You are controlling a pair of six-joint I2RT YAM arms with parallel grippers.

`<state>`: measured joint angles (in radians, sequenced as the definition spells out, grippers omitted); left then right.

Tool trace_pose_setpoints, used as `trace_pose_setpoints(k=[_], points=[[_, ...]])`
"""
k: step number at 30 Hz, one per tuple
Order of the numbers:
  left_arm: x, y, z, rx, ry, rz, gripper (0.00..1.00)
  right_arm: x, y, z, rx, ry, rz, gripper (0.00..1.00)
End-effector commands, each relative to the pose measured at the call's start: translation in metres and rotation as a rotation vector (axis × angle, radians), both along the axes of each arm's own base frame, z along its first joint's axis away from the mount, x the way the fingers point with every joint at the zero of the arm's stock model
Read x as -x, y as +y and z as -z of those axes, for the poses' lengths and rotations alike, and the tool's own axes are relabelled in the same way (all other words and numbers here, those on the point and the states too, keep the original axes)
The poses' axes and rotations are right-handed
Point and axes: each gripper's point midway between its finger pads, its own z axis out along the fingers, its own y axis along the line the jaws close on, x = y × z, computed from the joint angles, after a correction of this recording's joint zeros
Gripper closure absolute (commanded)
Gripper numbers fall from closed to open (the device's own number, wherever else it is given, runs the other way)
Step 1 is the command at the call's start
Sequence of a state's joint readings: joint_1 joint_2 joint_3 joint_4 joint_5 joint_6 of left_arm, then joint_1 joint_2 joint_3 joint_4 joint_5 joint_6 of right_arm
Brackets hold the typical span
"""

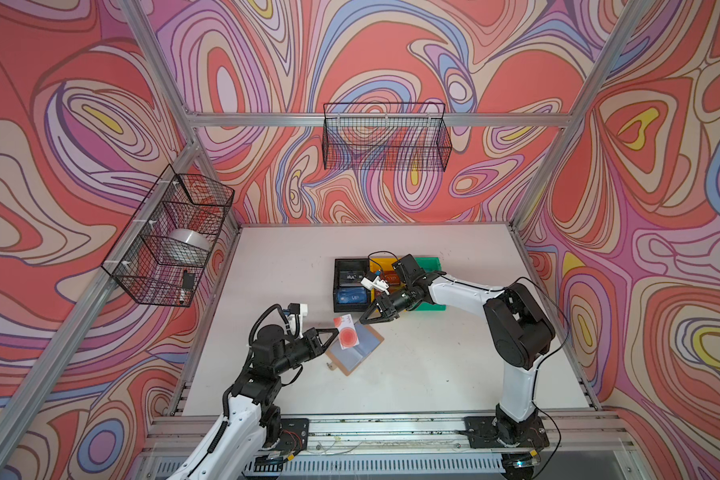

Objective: Take the credit cards out of the card holder

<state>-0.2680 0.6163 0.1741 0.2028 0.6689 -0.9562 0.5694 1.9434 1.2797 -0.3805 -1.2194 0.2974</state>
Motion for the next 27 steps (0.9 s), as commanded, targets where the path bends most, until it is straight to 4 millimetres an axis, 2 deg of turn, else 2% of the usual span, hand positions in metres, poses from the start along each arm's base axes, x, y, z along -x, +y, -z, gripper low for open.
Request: trace_pose_setpoints(k=[1,19,27], points=[[-0.004,0.002,-0.005,0.012,-0.025,-0.016,1.00,0.006,0.000,-0.009,-0.049,-0.009,-0.025,0.72],[-0.005,0.003,-0.005,0.007,-0.028,-0.026,1.00,0.018,0.022,0.006,-0.042,0.020,-0.077,0.72],[-0.006,0.003,-0.003,0.006,-0.027,-0.028,1.00,0.024,0.028,0.003,-0.057,0.022,-0.100,0.72]])
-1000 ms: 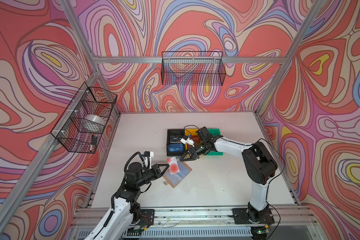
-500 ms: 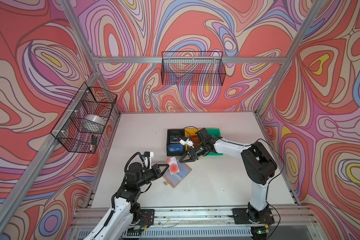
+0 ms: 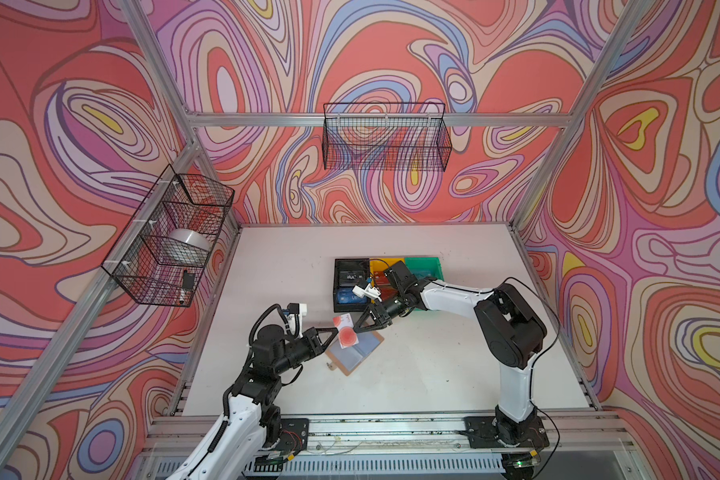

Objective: Take the credit cards out of the card holder

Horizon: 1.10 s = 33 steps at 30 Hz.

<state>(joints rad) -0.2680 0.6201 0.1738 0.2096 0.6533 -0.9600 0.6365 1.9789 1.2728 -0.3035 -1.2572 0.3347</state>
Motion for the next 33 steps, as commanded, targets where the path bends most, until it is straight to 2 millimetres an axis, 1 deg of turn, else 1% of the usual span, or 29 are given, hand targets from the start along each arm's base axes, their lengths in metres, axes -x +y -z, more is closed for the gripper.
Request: trace_pose_setpoints(k=[1,8,14,19,24,29,33], points=[[-0.004,0.001,-0.003,0.009,-0.026,-0.011,1.00,0.002,0.008,-0.002,-0.027,0.003,-0.025,0.72],[-0.005,0.001,-0.003,0.011,-0.022,-0.011,1.00,0.006,0.017,-0.002,-0.042,0.010,-0.047,0.72],[-0.005,0.001,0.002,0.002,-0.005,-0.014,1.00,0.007,0.019,-0.008,-0.066,0.008,-0.059,0.81],[-0.001,0.002,0.013,-0.014,0.033,-0.007,1.00,0.007,0.018,-0.016,-0.078,-0.018,-0.068,0.89],[0.004,0.003,0.025,-0.025,0.074,-0.004,1.00,0.006,0.019,-0.026,-0.085,-0.038,-0.075,0.92],[0.009,0.003,0.029,-0.018,0.088,0.002,1.00,0.000,0.020,-0.033,-0.089,-0.052,-0.072,0.94],[0.012,0.004,0.031,-0.019,0.093,-0.003,1.00,-0.003,0.022,-0.033,-0.084,-0.045,-0.073,0.97]])
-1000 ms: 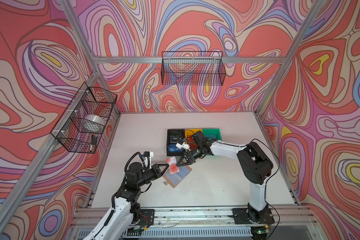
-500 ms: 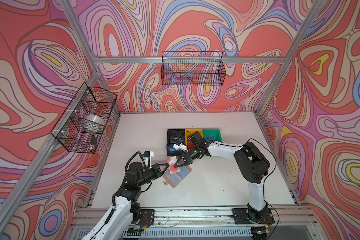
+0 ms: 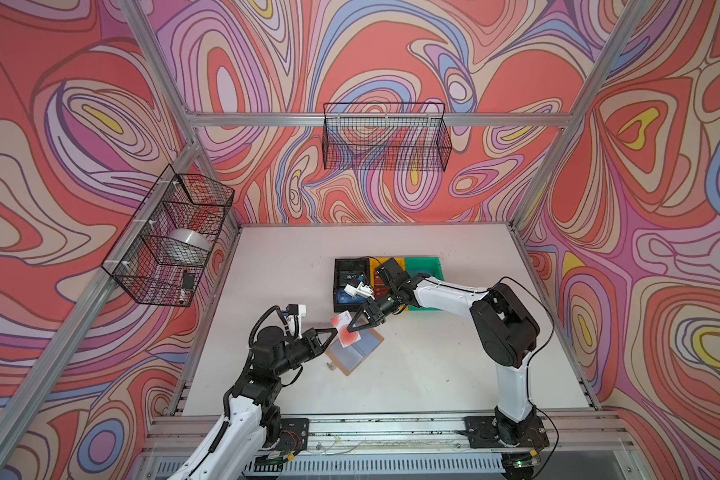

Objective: Take the credit cards out of the card holder

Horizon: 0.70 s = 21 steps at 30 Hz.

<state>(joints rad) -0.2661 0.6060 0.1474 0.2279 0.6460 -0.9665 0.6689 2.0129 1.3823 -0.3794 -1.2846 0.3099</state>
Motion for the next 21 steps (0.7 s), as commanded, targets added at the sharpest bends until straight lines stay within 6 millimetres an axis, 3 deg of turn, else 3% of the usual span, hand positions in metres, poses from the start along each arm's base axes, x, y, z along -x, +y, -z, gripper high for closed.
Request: trace_pose_setpoints(k=[1,21], points=[[0.011,0.002,0.026,-0.021,0.092,0.006,1.00,-0.006,0.005,-0.016,-0.058,-0.038,-0.022,0.97],[0.013,-0.003,0.028,-0.005,0.104,0.020,1.00,-0.016,0.012,-0.032,-0.075,-0.093,-0.023,0.93]])
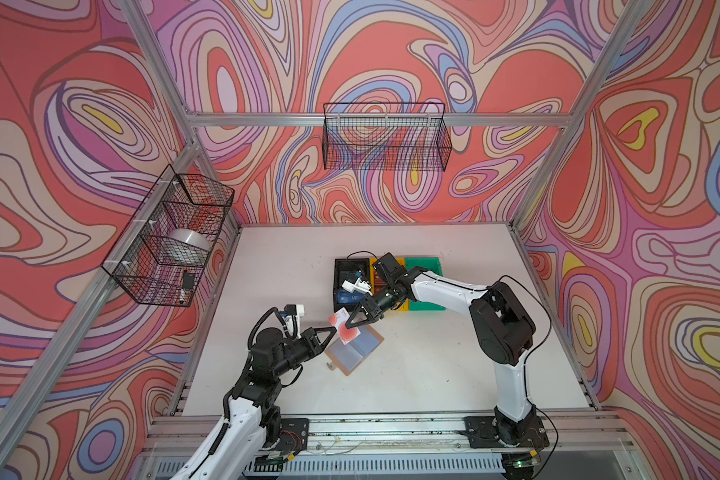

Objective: Take the credit cards out of the card holder

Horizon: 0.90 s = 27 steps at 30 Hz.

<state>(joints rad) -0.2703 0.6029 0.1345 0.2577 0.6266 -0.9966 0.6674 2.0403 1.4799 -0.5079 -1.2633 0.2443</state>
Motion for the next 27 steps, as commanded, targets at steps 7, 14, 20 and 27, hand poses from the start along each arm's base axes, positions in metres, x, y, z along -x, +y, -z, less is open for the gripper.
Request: trace_pose_setpoints(k=[7,14,20,27], points=[[0.015,-0.005,0.028,-0.026,0.104,0.043,1.00,-0.012,0.009,-0.026,-0.096,-0.080,-0.017,0.90],[0.015,-0.005,0.029,-0.033,0.106,0.042,1.00,-0.011,0.007,-0.027,-0.091,-0.085,-0.020,0.93],[0.016,-0.004,0.030,-0.050,0.111,0.041,1.00,-0.018,-0.010,-0.030,-0.054,-0.122,-0.011,1.00],[0.015,-0.003,0.032,-0.063,0.125,0.036,1.00,-0.046,-0.048,-0.034,0.025,-0.201,0.036,1.00]])
